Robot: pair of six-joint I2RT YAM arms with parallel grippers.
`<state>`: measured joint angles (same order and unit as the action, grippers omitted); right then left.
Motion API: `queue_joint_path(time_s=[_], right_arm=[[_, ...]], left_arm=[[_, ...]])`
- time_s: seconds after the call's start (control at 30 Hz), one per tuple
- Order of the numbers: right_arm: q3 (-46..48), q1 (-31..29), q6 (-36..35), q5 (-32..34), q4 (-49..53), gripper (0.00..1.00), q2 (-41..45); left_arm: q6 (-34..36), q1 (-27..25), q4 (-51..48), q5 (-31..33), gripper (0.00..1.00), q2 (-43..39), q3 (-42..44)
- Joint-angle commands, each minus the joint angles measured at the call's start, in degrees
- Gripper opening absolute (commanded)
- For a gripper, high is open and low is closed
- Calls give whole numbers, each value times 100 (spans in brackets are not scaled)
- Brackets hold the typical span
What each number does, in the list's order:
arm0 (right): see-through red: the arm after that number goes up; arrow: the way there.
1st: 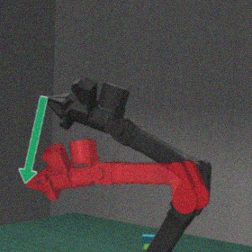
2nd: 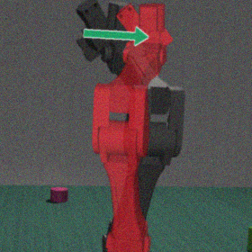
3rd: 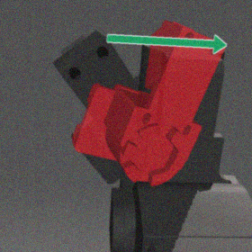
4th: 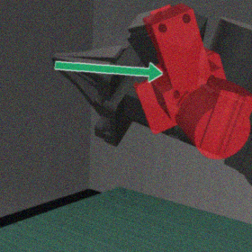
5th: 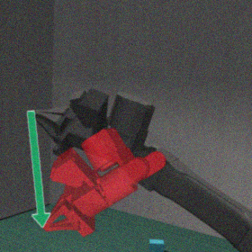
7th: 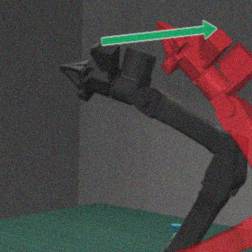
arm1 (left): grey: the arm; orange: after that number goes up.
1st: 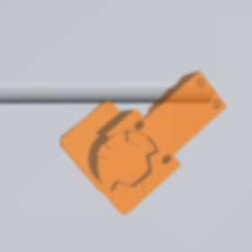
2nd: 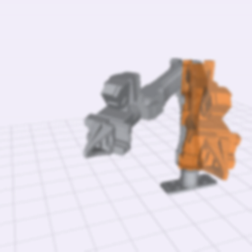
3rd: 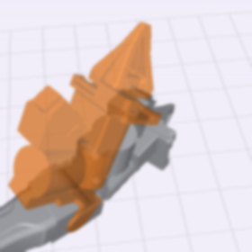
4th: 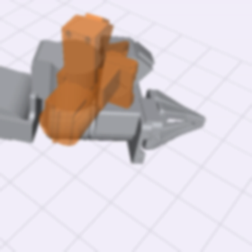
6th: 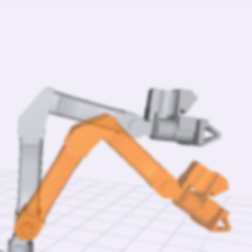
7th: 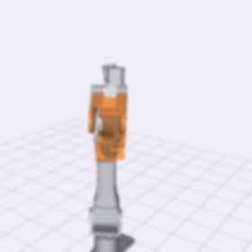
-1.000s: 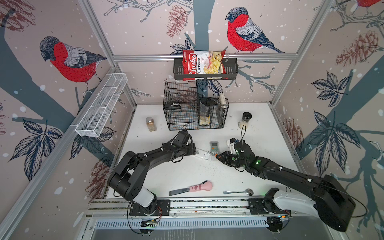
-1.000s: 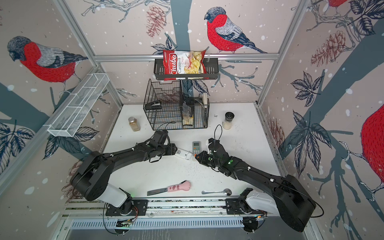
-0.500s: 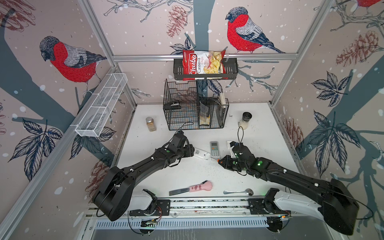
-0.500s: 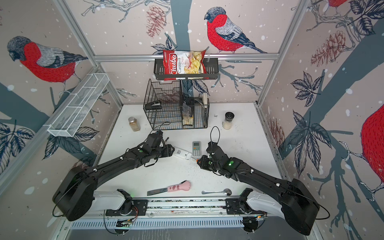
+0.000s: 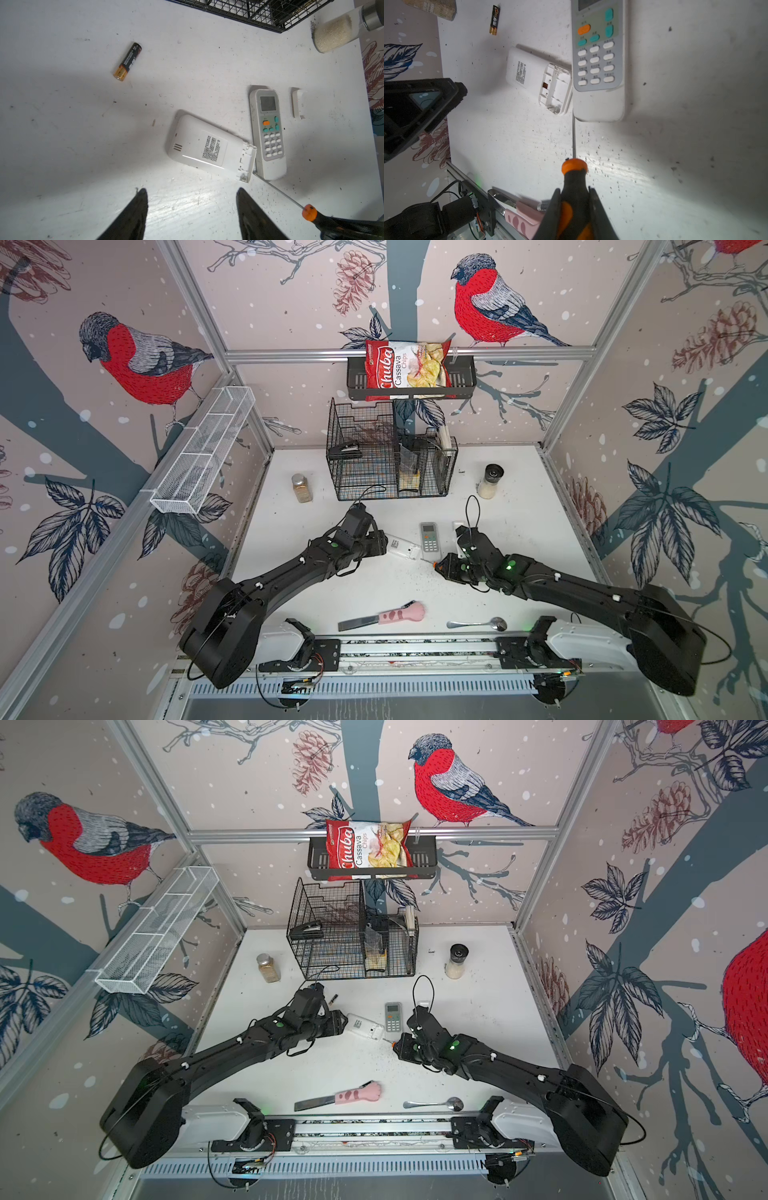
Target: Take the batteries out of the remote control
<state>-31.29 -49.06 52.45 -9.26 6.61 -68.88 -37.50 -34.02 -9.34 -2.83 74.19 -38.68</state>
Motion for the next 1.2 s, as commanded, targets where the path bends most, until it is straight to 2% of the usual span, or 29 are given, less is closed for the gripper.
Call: queue_joint_path(time_s=[0.0, 0.33, 0.5, 0.6, 0.8, 1.0, 1.17], right_arm=[[-79, 5, 11, -45, -414, 1, -176], [-694, -16, -242, -408, -1015, 1, -1263], [-935, 10, -362, -428, -1054, 1, -1444], [-949, 39, -399, -286, -831, 1, -1215], [-742, 269, -463, 218, -63, 1, -162], [-151, 1170, -532, 441, -55, 1, 629], [383, 2076, -431, 498, -693, 1, 997]], left_arm=[[10, -8, 72, 59, 67, 43, 29], [-23, 1, 91, 117, 67, 80, 39], [-64, 8, 138, 111, 69, 109, 9], [-66, 10, 210, 3, 71, 167, -42], [-74, 1, 412, -206, 76, 388, -224], [-83, -245, 486, -184, 78, 779, -537], [-108, -436, 542, -200, 78, 1046, -758]])
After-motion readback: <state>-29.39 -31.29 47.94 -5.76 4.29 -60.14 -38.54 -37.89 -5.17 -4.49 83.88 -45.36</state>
